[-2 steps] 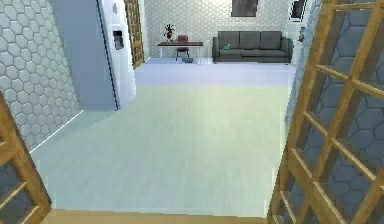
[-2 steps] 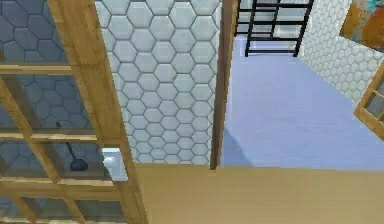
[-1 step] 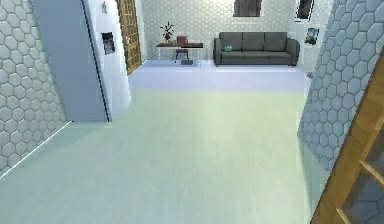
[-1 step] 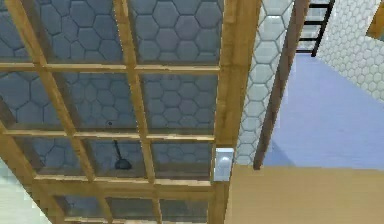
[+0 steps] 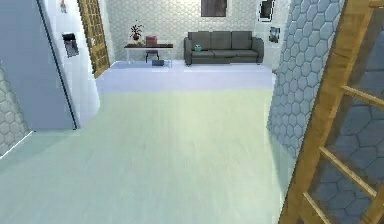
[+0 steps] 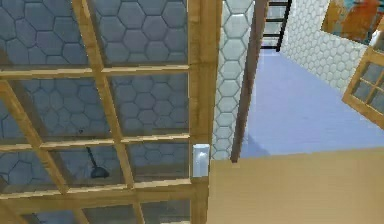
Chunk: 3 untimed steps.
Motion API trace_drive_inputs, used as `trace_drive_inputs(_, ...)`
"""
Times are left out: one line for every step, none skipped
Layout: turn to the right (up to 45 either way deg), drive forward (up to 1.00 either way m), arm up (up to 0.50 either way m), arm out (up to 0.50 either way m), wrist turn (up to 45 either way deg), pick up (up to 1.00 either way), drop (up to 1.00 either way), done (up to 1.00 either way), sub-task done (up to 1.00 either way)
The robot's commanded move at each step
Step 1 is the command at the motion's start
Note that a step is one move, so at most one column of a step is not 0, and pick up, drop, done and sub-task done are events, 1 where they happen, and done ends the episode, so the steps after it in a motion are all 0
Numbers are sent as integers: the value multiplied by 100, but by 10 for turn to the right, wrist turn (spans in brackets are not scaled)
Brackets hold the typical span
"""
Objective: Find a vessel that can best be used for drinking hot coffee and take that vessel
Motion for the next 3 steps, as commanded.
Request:
trace_drive_inputs(0,95,0,0,0,0,0,0,0)
trace_drive_inputs(150,0,0,0,0,0,0,0,0)
trace_drive_inputs(0,100,0,0,0,0,0,0,0)
